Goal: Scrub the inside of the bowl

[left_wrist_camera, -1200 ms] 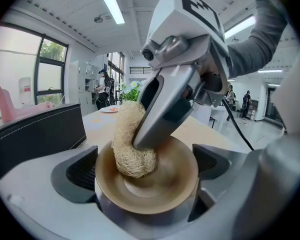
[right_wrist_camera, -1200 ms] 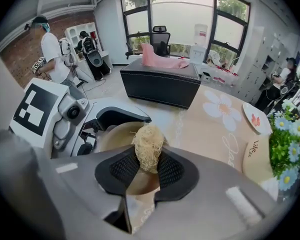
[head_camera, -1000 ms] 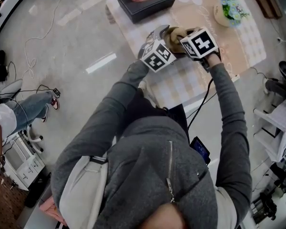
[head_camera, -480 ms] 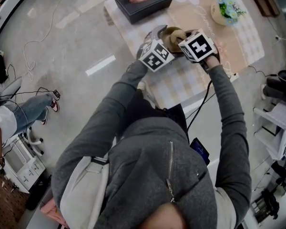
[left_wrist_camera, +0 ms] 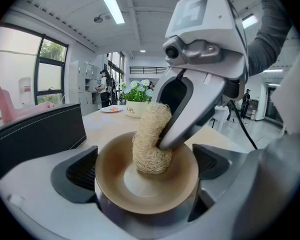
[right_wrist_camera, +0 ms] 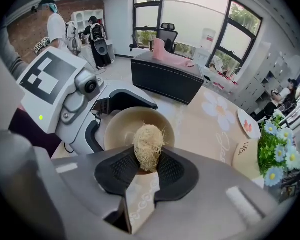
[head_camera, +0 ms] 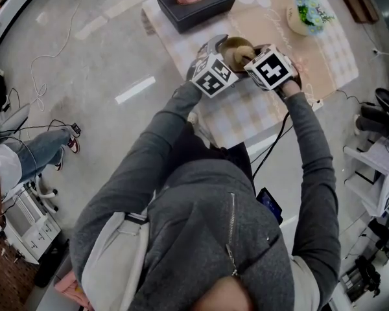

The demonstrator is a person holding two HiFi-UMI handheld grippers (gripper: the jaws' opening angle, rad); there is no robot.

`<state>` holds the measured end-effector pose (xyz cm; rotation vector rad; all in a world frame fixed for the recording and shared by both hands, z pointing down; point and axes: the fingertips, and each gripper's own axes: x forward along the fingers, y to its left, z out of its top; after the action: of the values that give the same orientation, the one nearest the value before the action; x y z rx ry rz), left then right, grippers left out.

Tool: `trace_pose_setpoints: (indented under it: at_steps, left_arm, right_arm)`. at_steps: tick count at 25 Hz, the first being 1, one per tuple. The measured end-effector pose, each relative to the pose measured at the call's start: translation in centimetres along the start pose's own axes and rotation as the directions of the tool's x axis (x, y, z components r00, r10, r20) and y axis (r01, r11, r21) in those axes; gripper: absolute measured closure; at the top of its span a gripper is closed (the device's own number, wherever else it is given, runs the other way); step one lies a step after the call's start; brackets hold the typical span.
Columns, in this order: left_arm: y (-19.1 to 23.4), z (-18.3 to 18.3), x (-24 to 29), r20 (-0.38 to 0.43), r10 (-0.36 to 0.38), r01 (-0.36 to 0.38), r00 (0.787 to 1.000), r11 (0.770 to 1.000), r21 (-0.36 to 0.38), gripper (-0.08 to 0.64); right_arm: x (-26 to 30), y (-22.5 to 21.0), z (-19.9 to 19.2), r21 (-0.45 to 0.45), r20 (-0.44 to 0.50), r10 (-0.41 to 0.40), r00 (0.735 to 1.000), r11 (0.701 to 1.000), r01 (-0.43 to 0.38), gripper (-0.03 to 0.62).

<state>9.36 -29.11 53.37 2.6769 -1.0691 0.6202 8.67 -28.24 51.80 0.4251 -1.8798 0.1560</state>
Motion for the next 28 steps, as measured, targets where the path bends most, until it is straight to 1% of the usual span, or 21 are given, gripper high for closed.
trace_pose_setpoints:
  at_steps: [6, 12, 17, 21, 25, 28]
  left_arm:
    - [0.1, 0.1, 0.0, -0.001, 0.0, 0.0, 1.0, 1.0, -0.001, -0.033]
    - [0.0, 0.2, -0.1, 0.0, 0.001, -0.001, 1.0, 1.0, 0.002, -0.034]
    - [0.0, 0.0, 0.0, -0.001, 0.002, -0.002, 1.0, 1.0, 0.002, -0.034]
    - [0.1, 0.1, -0.1, -0.001, 0.002, -0.002, 1.0, 1.0, 0.001, -0.034]
    - [0.0, 0.0, 0.0, -0.002, 0.003, -0.003, 1.0, 1.0, 0.0, -0.034]
    - [-0.1, 0.0, 0.0, -0.003, 0.002, -0.002, 1.0, 1.0, 0.001, -0.034]
  right_arm:
    - [-0.3, 0.5, -0.5, -0.054, -0.034, 0.011, 0.999, 0.998, -0.013, 0.505]
    - [-0.4, 1.1, -0.9, -0.108, -0.097, 0.053, 0.994, 0.992, -0.063, 0.506]
    - [-0.1, 1.9, -1.2, -0.153, -0.154, 0.096, 0.983, 0.981, -0.12, 0.506]
    - [-0.2, 2.4, -1.0, -0.209, -0.207, 0.145, 0.968, 0.96, -0.189, 0.508]
    - [0.0, 2.8, -0.9, -0.212, -0.254, 0.221, 0.942, 0.937, -0.277, 0.508]
    - [0.2, 3.1, -0.8, -0.211, -0.271, 0.262, 0.926, 0.923, -0.323, 0.508]
